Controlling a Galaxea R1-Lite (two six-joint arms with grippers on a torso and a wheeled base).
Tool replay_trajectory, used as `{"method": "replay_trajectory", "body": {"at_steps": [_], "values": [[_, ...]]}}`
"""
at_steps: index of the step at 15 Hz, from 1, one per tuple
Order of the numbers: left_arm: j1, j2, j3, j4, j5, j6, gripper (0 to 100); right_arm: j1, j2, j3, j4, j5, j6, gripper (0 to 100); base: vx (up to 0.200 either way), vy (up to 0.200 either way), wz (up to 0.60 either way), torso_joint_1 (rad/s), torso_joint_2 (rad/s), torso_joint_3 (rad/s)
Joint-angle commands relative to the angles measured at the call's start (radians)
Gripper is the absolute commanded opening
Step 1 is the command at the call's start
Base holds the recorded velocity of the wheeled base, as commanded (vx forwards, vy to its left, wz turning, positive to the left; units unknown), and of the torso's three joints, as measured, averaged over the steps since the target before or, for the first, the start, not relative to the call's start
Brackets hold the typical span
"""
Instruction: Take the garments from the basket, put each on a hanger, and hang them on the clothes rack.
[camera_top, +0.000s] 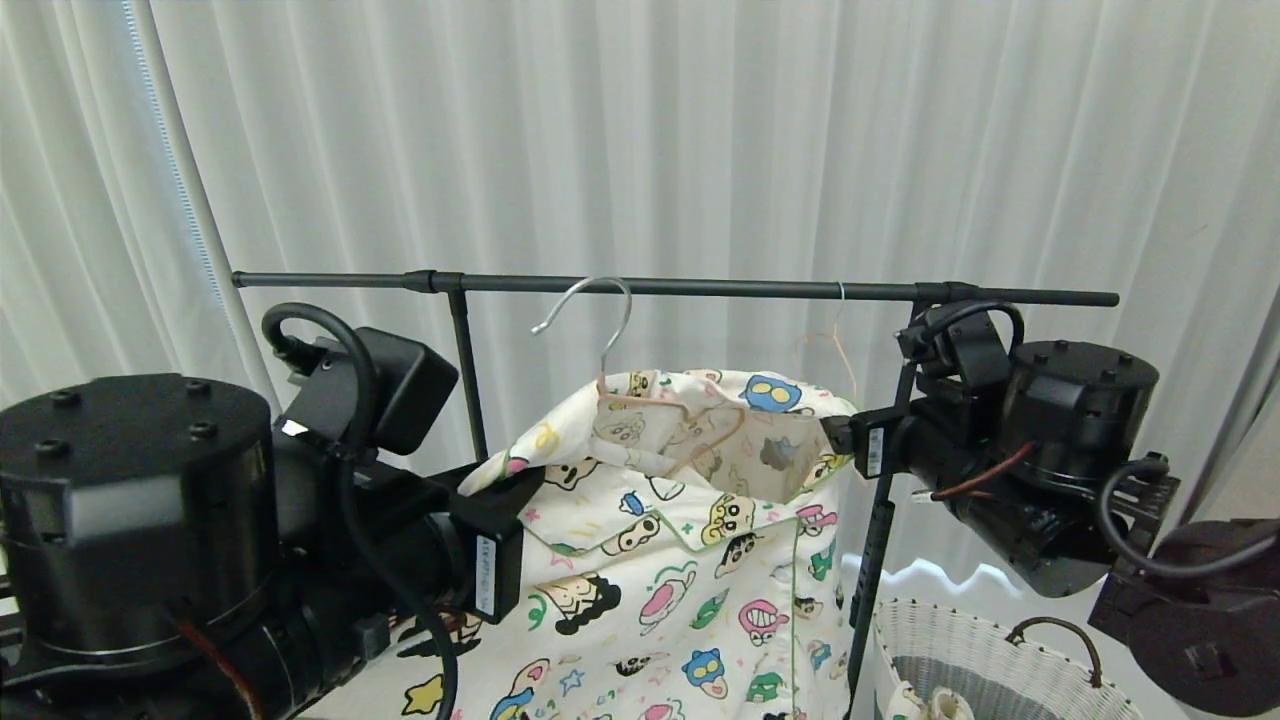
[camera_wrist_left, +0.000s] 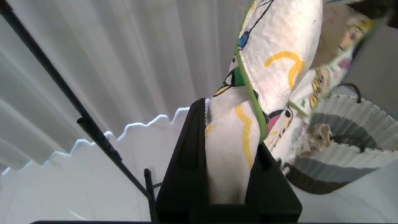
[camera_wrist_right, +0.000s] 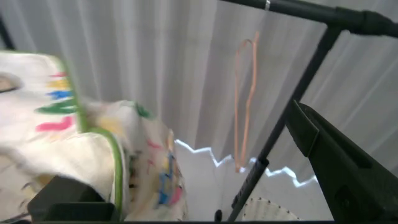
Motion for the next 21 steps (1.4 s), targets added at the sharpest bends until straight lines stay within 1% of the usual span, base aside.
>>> {"method": "replay_trajectory", "body": {"at_steps": [1,2,4,5,6,7,8,9,10,12,13,14,15,16,17,18,19,21], "values": [[0.008,0.029,-0.026,-0.002,0.000,-0.015,0,0.057,-0.044,0.038,0.000,0.002,-0.004,100,0.000,0.000,0.00,0.000,0.00,0.000],[0.008,0.038,-0.043,-0.002,0.001,-0.035,0,0.091,-0.057,0.080,0.000,0.002,-0.003,100,0.000,0.000,0.00,0.000,0.00,0.000],[0.008,0.045,-0.052,-0.002,0.004,-0.042,0,0.191,-0.087,0.175,0.000,0.002,0.002,100,0.000,0.000,0.00,0.000,0.00,0.000],[0.005,0.043,-0.051,-0.001,0.004,-0.042,0,0.243,-0.100,0.204,0.000,0.009,0.004,100,0.000,0.000,0.00,0.000,0.00,0.000],[-0.006,0.043,-0.048,-0.001,0.004,-0.042,0,0.320,-0.121,0.242,0.000,0.048,0.004,100,0.000,0.000,0.00,0.000,0.00,0.000],[-0.009,0.043,-0.048,-0.001,0.003,-0.042,0,0.344,-0.129,0.254,0.000,0.068,-0.001,100,0.000,0.000,0.00,0.000,0.00,0.000],[-0.018,0.045,-0.046,-0.001,0.003,-0.042,0,0.370,-0.143,0.270,0.000,0.104,-0.006,100,0.000,0.000,0.00,0.000,0.00,0.000],[-0.039,0.045,-0.038,-0.002,-0.002,-0.042,0,0.369,-0.158,0.281,0.000,0.147,-0.029,100,0.000,0.000,0.00,0.000,0.00,0.000],[-0.050,0.045,-0.028,-0.002,-0.003,-0.042,0,0.353,-0.166,0.285,0.001,0.161,-0.044,100,0.000,0.000,0.00,0.000,0.00,0.000],[-0.065,0.043,0.021,-0.030,-0.028,-0.041,0,0.297,-0.196,0.285,0.010,0.218,-0.087,100,0.000,0.000,0.00,0.000,0.00,0.000],[-0.069,0.040,0.075,-0.094,-0.108,-0.035,0,0.234,-0.239,0.282,0.066,0.304,-0.135,100,0.000,0.000,0.00,0.000,0.00,0.000],[-0.069,0.038,0.092,-0.120,-0.146,-0.030,0,0.209,-0.265,0.278,0.107,0.347,-0.156,100,0.000,0.000,0.00,0.000,0.00,0.000],[-0.069,0.037,0.123,-0.156,-0.212,0.007,0,0.159,-0.339,0.258,0.228,0.460,-0.204,100,0.000,0.000,0.00,0.000,0.00,0.000],[-0.069,0.037,0.138,-0.159,-0.247,0.042,0,0.137,-0.390,0.233,0.332,0.534,-0.231,100,0.000,0.000,0.00,0.000,0.00,0.000],[-0.070,0.035,0.152,-0.159,-0.282,0.068,0,0.126,-0.423,0.207,0.412,0.585,-0.256,100,0.000,0.000,0.00,0.000,0.00,0.000],[-0.079,0.035,0.167,-0.159,-0.321,0.100,0,0.123,-0.445,0.181,0.483,0.620,-0.288,100,0.000,0.000,0.00,0.000,0.00,0.000],[-0.088,0.035,0.176,-0.159,-0.345,0.119,0,0.122,-0.446,0.164,0.513,0.641,-0.322,100,0.000,0.000,0.00,0.000,0.00,0.000],[-0.113,0.040,0.179,-0.159,-0.358,0.120,0,0.123,-0.442,0.144,0.546,0.687,-0.386,100,0.000,0.000,0.00,0.000,0.00,0.000]]}}
